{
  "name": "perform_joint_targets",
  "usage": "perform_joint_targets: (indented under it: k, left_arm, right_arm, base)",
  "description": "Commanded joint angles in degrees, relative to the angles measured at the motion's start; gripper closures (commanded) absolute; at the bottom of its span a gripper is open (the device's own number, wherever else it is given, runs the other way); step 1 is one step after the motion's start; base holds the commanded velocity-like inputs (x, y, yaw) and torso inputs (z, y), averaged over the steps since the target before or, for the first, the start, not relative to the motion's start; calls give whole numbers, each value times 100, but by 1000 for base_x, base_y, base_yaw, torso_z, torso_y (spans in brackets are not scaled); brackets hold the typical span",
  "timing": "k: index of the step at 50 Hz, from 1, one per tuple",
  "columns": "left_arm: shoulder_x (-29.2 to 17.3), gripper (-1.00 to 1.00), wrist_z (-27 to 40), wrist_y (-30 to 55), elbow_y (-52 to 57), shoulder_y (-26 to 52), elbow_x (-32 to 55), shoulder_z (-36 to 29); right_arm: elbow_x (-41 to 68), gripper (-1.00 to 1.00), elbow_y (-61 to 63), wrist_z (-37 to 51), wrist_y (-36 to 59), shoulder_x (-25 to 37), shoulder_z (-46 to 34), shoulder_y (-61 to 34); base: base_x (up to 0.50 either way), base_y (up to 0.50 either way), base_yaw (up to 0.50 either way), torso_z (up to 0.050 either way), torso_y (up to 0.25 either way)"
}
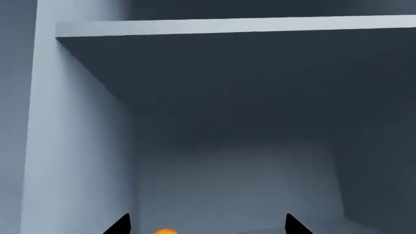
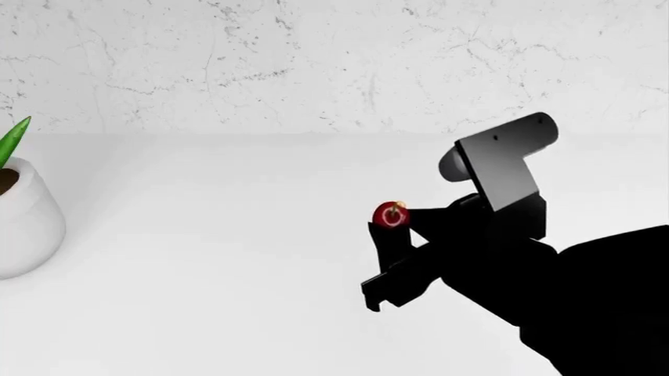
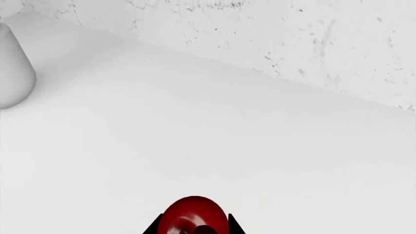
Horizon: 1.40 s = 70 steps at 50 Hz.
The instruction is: Pick the cherry, mango from the counter and place them in the cabinet. Then close the cabinet.
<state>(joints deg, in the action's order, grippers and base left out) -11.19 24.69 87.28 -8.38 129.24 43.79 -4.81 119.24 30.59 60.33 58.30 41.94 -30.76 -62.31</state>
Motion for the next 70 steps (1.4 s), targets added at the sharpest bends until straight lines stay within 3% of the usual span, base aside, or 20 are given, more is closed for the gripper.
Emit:
perform_joint_targets:
  k: [1, 18, 29, 43, 47, 54, 62, 70]
  left_arm:
    - [-936, -100, 2618, 235, 261, -360, 3432, -157]
    - [-1651, -100, 5135, -145, 598, -886, 6818, -821]
    - [-2156, -100, 6064, -803, 972, -837, 8333, -1433]
    - [-2691, -100, 6305, -1505, 1574, -916, 9132, -1967]
    - [-3174, -100, 6463, -2220, 2313, -1091, 9724, -2335]
    - [-3515, -100, 6411, -2830, 2812, -951, 10071, -2695]
    - [-3758, -100, 6239, -3072, 3158, -1157, 9955, -2766]
    - [-4069, -100, 5929, -3323, 3778, -2038, 9428, -2501]
  right_arm:
    - [-1, 100, 5, 10, 4, -30, -41, -82]
    - [-39, 100, 21, -4, -32, -39, -82, -62]
    - [3, 100, 15, 40, -48, -51, -124, -143]
    - [32, 100, 28, 80, -74, -67, -173, -204]
    - [40, 100, 37, 100, -85, -75, -193, -214]
    - [25, 100, 50, 87, -99, -64, -198, -202]
    - [12, 100, 75, 66, -140, -33, -159, -207]
    - [-19, 100, 95, 96, -191, -83, -1, -614]
  base:
    - [0, 3, 0, 0, 0]
    - [6, 6, 0, 0, 0]
    - [0, 5, 0, 0, 0]
    - [0, 3, 0, 0, 0]
    - [0, 0, 0, 0, 0]
    - [0, 0, 0, 0, 0]
    - [0, 0, 0, 0, 0]
    - [0, 0, 0, 0, 0]
